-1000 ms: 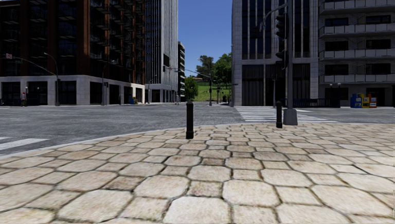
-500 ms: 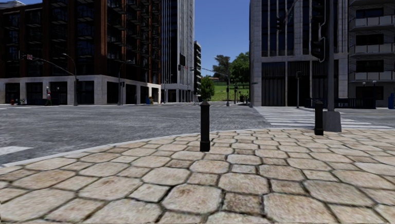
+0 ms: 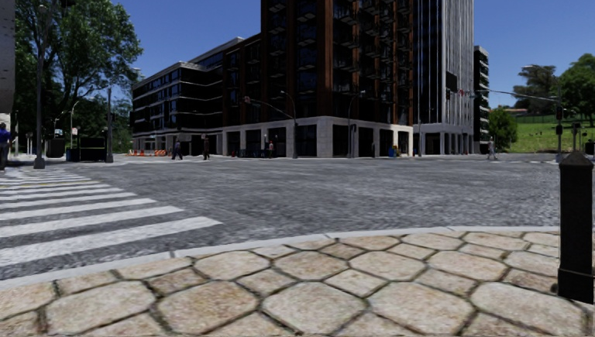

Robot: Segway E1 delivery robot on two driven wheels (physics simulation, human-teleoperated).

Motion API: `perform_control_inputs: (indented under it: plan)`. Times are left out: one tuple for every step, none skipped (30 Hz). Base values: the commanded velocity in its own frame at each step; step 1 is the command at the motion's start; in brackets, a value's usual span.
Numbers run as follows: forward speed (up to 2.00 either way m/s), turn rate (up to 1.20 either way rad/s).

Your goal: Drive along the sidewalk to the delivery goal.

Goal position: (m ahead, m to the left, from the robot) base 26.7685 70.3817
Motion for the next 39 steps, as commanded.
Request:
perform_control_inputs:
  plan:
    - [2.00, 0.90]
    - [2.00, 0.81]
    - [2.00, 0.79]
    - [2.00, 0.73]
    - [2.00, 0.73]
    - [2.00, 0.56]
    - [2.00, 0.48]
    - [2.00, 0.45]
    - [2.00, 0.45]
    - [2.00, 0.45]
    - [2.00, 0.45]
    - [2.00, 0.45]
    - [2.00, 0.45]
    - [2.00, 0.45]
    - [2.00, 0.57]
    - [2.00, 0.75]
    - [2.00, 1.20]
    - [2.00, 1.20]
    - [2.00, 1.20]
    - [2.00, 1.20]
    - [2.00, 1.20]
    - [2.00, 1.20]
    - [2.00, 1.20]
    - [2.00, 1.20]
    - [2.00, 1.20]
    - [2.00, 1.20]
    - [2.00, 1.20]
    - [2.00, 1.20]
    - [2.00, 1.18]
    - [2.00, 0.00]
    - [2.00, 0.00]
    - [2.00, 0.00]
    - [2.00, 0.00]
    - [2.00, 0.00]
    - [2.00, 0.00]
    - [2.00, 0.00]
    - [2.00, 0.00]
    - [2.00, 0.00]
    - [2.00, 0.00]
